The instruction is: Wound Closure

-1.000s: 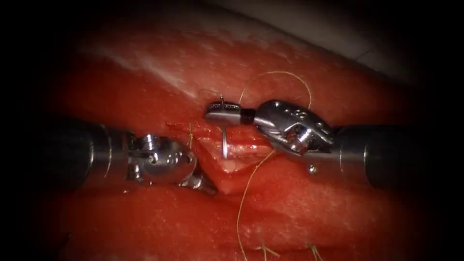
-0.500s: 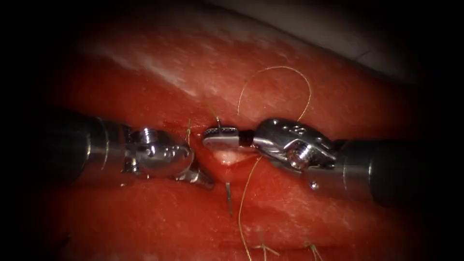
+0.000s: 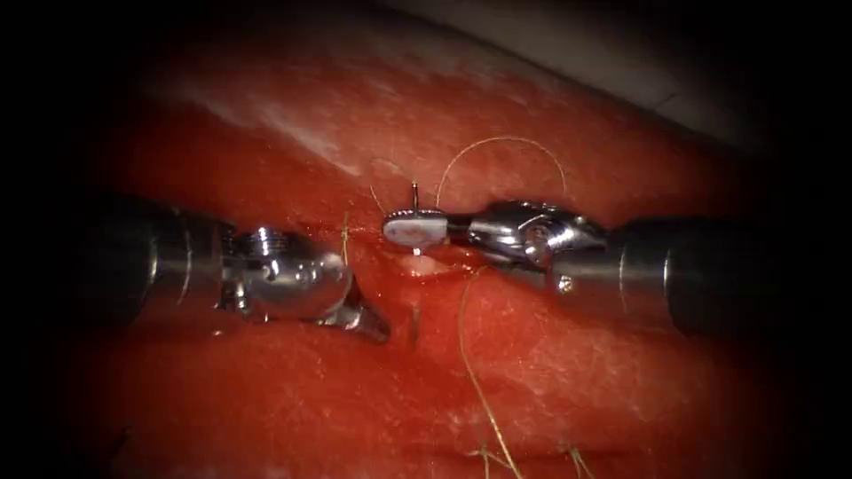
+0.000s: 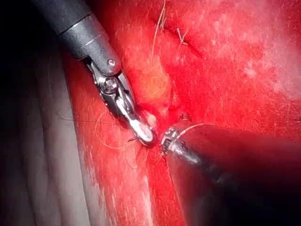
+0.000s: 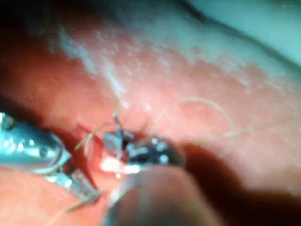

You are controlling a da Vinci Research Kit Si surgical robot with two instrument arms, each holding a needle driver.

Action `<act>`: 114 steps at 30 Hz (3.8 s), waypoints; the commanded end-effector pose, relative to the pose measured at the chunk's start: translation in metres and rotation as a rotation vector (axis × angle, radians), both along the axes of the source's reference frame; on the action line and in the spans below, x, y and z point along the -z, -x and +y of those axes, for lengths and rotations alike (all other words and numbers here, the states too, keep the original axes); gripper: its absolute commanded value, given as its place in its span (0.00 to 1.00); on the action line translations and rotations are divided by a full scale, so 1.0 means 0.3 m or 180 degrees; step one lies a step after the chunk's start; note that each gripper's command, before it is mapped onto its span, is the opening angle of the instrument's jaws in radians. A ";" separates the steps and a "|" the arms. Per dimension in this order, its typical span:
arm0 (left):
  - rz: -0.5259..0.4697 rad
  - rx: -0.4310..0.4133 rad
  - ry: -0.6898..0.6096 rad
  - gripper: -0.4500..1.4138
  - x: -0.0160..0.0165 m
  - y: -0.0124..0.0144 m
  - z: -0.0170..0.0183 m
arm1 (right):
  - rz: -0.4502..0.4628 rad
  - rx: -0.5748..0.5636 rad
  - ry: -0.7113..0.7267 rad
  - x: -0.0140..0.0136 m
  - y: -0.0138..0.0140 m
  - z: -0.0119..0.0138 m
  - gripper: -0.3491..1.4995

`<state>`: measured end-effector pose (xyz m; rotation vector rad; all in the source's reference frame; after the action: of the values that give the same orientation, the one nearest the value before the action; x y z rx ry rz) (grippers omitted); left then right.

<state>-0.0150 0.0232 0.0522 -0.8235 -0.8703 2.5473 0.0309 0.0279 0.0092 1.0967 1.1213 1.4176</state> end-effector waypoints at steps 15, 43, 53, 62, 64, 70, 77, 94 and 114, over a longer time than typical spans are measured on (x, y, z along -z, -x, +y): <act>-0.0813 0.0010 0.0550 0.36 0.010 0.0039 0.002 | 0.0068 -0.0122 0.0083 -0.0010 -0.0008 0.0020 0.70; -0.1018 0.0215 0.0683 0.54 0.007 0.0100 -0.002 | -0.0269 -0.0209 0.0829 -0.0012 0.0061 0.0083 0.85; -0.1087 0.0241 0.0766 0.57 0.008 0.0148 -0.002 | -0.0275 -0.0194 0.0853 -0.0021 0.0069 0.0080 0.84; -0.1139 0.0309 0.1107 0.05 0.008 0.0128 -0.002 | -0.0318 -0.0208 0.0870 -0.0023 0.0087 0.0085 0.84; -0.1010 0.0554 0.1024 0.05 0.008 0.0122 -0.001 | -0.0355 -0.0200 0.0921 -0.0023 0.0095 0.0089 0.84; -0.1038 0.1037 0.0519 0.05 0.014 0.0083 0.004 | -0.0440 -0.0188 0.1132 -0.0005 0.0149 0.0111 0.84; -0.1688 0.1349 -0.0820 0.05 0.021 0.0069 0.002 | -0.0589 -0.0250 0.1269 0.0051 0.0192 0.0136 0.84; -0.2369 0.0732 -0.1545 0.05 0.044 -0.0056 -0.002 | -0.0318 0.0137 0.1532 0.0138 0.0121 0.0125 0.73; -0.2367 0.0355 -0.0541 0.05 0.051 -0.0156 0.003 | -0.0530 0.0355 0.2204 0.0133 0.0040 0.0101 0.00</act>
<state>-0.0098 0.0243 0.0363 -1.7437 -1.1722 2.0273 0.0290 0.0308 0.0047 0.5268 1.2637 0.8945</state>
